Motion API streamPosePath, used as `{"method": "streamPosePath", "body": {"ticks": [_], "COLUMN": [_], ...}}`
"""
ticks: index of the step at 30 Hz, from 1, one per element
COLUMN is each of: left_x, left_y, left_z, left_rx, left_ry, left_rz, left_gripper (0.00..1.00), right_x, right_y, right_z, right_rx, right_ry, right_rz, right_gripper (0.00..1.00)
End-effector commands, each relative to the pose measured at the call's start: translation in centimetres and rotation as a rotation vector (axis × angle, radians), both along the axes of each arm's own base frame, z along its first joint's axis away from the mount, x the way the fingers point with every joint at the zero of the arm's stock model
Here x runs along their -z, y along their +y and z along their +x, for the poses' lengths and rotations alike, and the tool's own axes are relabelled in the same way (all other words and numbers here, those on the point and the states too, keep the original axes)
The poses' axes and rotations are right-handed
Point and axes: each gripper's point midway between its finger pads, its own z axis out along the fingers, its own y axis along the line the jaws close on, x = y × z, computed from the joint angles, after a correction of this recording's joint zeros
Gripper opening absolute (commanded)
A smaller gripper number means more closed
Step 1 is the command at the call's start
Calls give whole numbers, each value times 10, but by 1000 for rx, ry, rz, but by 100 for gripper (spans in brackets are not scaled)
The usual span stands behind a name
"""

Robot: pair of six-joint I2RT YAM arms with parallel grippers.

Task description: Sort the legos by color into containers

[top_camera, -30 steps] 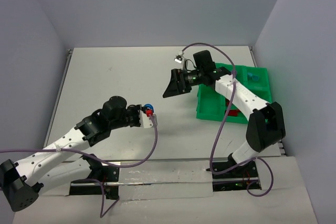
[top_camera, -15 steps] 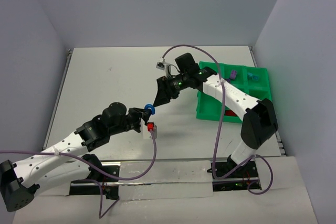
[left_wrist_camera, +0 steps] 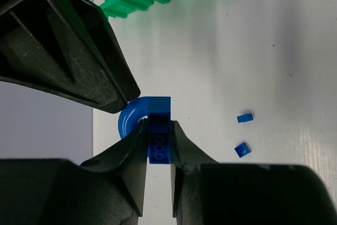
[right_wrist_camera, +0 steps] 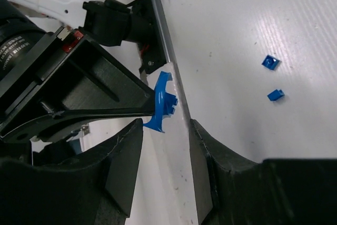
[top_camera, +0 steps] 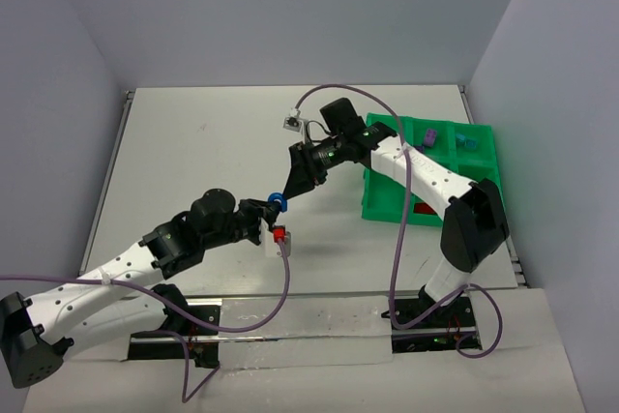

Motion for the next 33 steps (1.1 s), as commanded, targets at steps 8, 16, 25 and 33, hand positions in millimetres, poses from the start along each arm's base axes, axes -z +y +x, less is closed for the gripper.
{"method": "streamPosePath", "body": {"ticks": [8,16,25,33], "left_x": [-34,-38,-42,-37], "left_y": [-13,-16,-18,-13], "left_z": [2,1,0,1], "left_rx": [17,24,19,-19], "left_ry": [-43,-47,-50,-19], "left_rz": [-84,-95,-111,-122], "left_gripper": [0,0,6,99], "right_x": [-15,-13,-10,-16], "right_y": [13,16,17,10], "right_z": [-8,-7,-6,-1], "right_rx": [-89,-95,-102,-88], "right_ry": [44,63,69,43], "right_rz": [84,84,80,88], "right_gripper": [38,33,1,0]}}
